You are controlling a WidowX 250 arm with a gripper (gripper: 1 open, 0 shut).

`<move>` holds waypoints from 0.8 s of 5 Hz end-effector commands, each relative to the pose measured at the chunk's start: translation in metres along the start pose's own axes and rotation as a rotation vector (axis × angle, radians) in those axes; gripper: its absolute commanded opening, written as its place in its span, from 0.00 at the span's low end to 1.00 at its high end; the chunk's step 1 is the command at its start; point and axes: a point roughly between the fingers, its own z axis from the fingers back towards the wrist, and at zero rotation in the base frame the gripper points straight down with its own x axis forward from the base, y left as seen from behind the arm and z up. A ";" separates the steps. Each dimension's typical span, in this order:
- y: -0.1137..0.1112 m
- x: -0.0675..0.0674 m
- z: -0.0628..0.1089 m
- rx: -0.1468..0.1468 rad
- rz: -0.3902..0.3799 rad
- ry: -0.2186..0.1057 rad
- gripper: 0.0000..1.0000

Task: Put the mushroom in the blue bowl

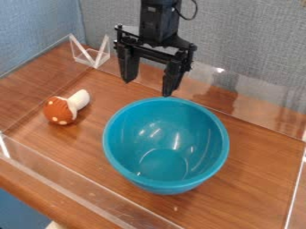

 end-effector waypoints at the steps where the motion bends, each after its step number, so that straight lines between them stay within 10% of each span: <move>1: 0.014 -0.002 0.000 -0.002 0.018 -0.004 1.00; 4: 0.086 -0.009 -0.013 0.000 0.091 -0.039 1.00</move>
